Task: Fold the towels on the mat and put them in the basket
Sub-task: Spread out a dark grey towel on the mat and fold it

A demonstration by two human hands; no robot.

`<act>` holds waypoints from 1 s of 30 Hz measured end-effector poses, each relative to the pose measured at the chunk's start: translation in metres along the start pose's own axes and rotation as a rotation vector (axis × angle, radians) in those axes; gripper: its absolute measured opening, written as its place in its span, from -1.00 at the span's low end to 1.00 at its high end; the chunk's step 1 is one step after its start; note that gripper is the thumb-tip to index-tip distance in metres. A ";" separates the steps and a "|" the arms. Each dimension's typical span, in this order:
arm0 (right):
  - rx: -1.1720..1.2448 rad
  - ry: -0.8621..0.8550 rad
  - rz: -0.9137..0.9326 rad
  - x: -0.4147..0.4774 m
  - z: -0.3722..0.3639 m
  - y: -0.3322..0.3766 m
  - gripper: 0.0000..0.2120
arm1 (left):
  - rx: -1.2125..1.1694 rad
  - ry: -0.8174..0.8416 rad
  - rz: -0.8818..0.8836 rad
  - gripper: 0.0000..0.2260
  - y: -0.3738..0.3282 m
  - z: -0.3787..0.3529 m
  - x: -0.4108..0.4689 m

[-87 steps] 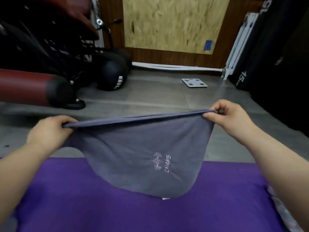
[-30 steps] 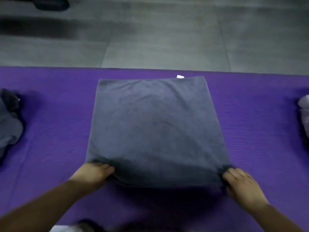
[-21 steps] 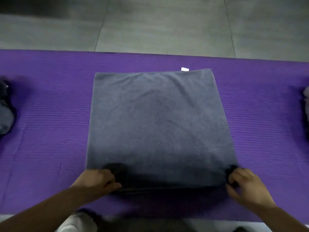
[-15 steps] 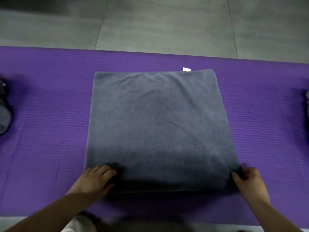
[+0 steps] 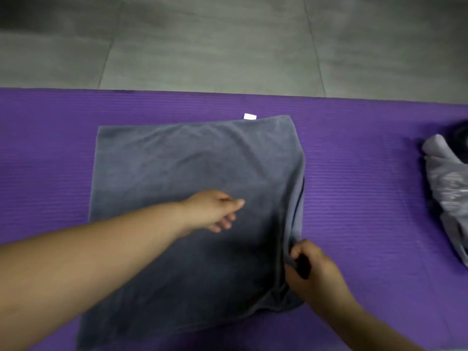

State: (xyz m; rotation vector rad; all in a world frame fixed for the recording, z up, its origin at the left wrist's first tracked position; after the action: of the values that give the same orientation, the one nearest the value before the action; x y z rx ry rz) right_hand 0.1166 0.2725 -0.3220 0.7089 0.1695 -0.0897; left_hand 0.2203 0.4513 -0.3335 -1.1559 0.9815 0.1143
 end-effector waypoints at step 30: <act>-0.430 0.677 0.335 -0.020 -0.208 0.199 -0.73 | 0.040 -0.681 -0.113 -0.68 0.087 0.175 -0.040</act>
State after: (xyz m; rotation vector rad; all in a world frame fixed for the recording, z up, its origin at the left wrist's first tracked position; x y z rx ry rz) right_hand 0.0987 0.5595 -0.3463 0.3054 0.6921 0.5018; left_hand 0.2526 0.6464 -0.3582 -1.0266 0.3142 0.3688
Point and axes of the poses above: each hand's wrist, its own x-axis towards the middle knuckle, its own z-axis out of the back of the hand, y = z × x, the point moved 4 cm from there along x, towards the middle knuckle, and after that the axes turned 4 degrees about -x, right-handed, at the moved point
